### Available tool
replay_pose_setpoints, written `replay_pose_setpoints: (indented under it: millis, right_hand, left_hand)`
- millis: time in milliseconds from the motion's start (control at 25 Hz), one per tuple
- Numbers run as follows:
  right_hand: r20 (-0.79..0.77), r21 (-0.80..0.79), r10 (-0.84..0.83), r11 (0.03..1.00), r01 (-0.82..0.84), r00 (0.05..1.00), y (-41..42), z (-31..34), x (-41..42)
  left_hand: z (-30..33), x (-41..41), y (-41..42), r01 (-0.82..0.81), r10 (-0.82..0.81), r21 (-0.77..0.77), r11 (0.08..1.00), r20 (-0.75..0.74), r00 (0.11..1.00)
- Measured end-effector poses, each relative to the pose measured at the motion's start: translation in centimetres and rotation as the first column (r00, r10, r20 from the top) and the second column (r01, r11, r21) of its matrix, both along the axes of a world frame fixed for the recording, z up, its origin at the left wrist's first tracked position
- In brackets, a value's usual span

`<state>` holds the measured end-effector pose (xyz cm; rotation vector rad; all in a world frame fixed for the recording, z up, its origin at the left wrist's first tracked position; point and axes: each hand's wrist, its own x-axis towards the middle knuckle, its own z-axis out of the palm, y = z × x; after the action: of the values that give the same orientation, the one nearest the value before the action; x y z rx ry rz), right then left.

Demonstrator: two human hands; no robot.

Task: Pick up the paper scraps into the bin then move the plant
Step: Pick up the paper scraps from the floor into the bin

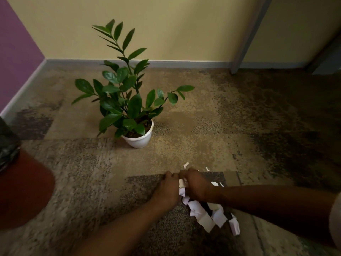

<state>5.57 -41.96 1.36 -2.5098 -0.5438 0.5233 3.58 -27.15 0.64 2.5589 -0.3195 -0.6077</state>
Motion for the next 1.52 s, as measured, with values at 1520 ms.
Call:
replay_pose_setpoints:
  millis: [1520]
  right_hand:
    - [-0.183,0.534,-0.049,0.834,0.141,0.982,42.4,27.6,-0.1]
  left_hand:
    - [30.2,-2.5,42.2,-0.745,0.726,0.101,0.659,0.171,0.666]
